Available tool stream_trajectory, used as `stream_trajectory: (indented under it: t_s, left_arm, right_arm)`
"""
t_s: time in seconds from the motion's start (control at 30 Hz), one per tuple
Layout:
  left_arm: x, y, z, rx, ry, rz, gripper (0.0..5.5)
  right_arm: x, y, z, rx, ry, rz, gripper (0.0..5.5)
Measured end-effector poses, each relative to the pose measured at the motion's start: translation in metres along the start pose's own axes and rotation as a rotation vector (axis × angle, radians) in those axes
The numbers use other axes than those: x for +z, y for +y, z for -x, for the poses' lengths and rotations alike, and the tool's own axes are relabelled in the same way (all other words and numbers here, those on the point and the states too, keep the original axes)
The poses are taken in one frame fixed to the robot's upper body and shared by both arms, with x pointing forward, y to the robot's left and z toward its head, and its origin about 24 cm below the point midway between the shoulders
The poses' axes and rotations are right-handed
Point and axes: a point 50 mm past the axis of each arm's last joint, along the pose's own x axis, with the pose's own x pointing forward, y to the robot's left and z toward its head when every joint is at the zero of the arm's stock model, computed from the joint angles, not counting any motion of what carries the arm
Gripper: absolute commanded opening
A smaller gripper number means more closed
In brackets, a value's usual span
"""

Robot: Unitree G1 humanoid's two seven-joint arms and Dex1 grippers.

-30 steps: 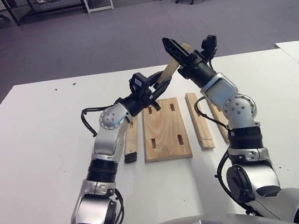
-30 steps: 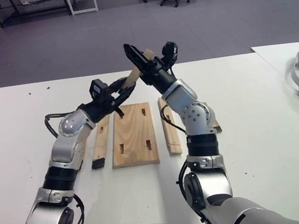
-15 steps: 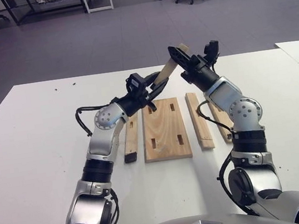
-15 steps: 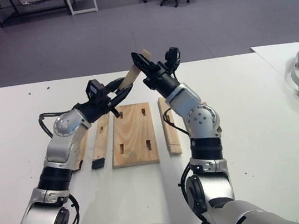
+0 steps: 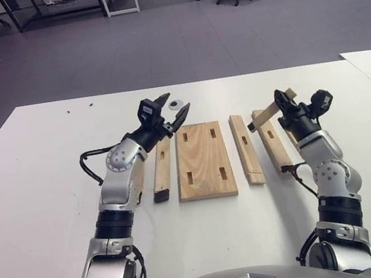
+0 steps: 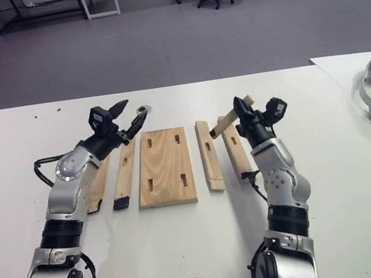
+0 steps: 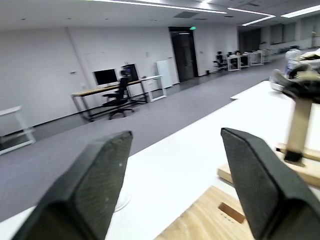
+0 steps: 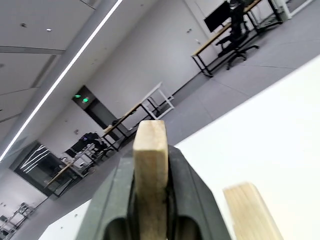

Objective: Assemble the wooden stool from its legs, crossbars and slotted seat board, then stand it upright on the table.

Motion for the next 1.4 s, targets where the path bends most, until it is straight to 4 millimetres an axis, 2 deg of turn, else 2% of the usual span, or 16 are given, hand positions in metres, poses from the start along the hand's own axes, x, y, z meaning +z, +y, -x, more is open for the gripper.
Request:
stream_trajectory:
  t_s: [0.3, 0.5, 0.63, 0.7, 0.9, 1.4]
  left_arm:
    - [-0.006, -0.005, 0.003, 0.045, 0.017, 0.029, 3.22]
    - [-0.006, -0.002, 0.004, 0.073, 0.019, 0.027, 3.22]
    - [-0.006, -0.002, 0.004, 0.075, 0.021, 0.026, 3.22]
    - [-0.006, -0.001, 0.005, 0.077, 0.023, 0.025, 3.22]
    - [-0.006, 0.001, 0.006, 0.084, 0.026, 0.017, 3.22]
    - [-0.013, 0.001, 0.006, 0.094, 0.064, 0.003, 3.22]
  right_arm:
    - [-0.023, -0.016, 0.000, -0.066, 0.029, -0.011, 0.41]
    - [-0.028, -0.019, -0.001, -0.050, 0.026, 0.019, 0.41]
    - [-0.032, -0.007, -0.005, -0.005, 0.029, 0.223, 0.41]
    - [-0.039, -0.002, -0.002, 0.035, 0.052, 0.377, 0.41]
    - [-0.052, 0.004, -0.003, 0.100, 0.094, 0.564, 0.41]
    - [-0.058, 0.006, -0.002, 0.154, 0.141, 0.671, 0.41]
